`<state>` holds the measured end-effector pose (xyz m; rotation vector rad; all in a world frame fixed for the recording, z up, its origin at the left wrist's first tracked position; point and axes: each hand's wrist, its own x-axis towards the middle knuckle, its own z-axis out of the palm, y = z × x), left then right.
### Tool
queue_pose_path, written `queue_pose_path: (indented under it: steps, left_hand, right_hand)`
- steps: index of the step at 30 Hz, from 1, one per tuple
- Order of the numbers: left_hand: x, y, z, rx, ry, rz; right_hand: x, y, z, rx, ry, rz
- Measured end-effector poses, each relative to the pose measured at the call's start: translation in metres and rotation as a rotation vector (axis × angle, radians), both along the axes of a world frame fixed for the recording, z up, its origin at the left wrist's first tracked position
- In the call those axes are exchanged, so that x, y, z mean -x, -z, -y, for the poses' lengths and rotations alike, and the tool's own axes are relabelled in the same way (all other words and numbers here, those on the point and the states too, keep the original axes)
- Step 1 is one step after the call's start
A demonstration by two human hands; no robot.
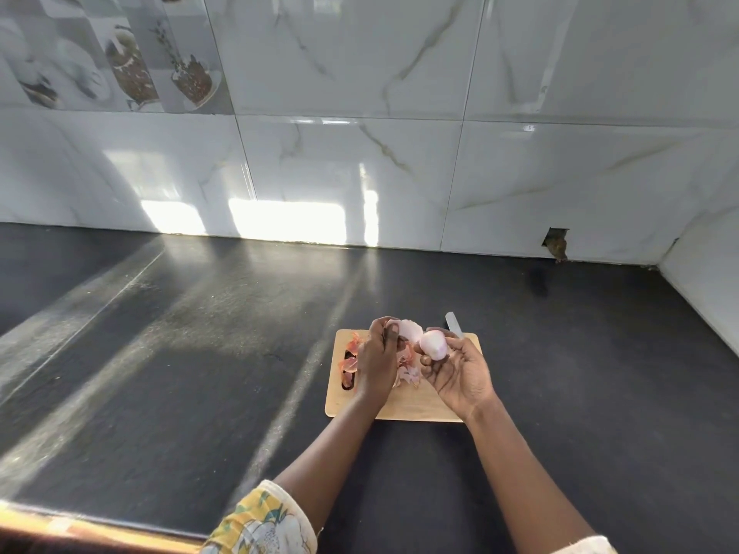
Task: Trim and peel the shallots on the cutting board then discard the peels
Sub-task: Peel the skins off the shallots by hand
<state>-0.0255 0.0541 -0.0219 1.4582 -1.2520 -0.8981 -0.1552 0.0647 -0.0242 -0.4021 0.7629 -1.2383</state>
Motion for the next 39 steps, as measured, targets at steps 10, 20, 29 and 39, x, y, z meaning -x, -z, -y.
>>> queue_pose_path:
  steps: [10, 20, 29, 39]
  left_hand:
    - [-0.007, -0.003, 0.002, -0.042, -0.047, 0.086]
    - [-0.008, 0.010, 0.001, -0.091, 0.188, 0.344]
    - [-0.008, 0.012, 0.002, -0.030, 0.184, 0.413]
    - [-0.001, -0.001, 0.008, 0.104, 0.220, 0.265]
  right_hand:
    - [0.009, 0.001, 0.003, -0.016, 0.043, -0.061]
    - [0.023, -0.005, 0.010, 0.073, 0.210, 0.045]
    - [0.038, -0.006, 0.013, 0.163, 0.259, 0.002]
    - [0.030, 0.011, 0.020, 0.204, 0.163, -0.021]
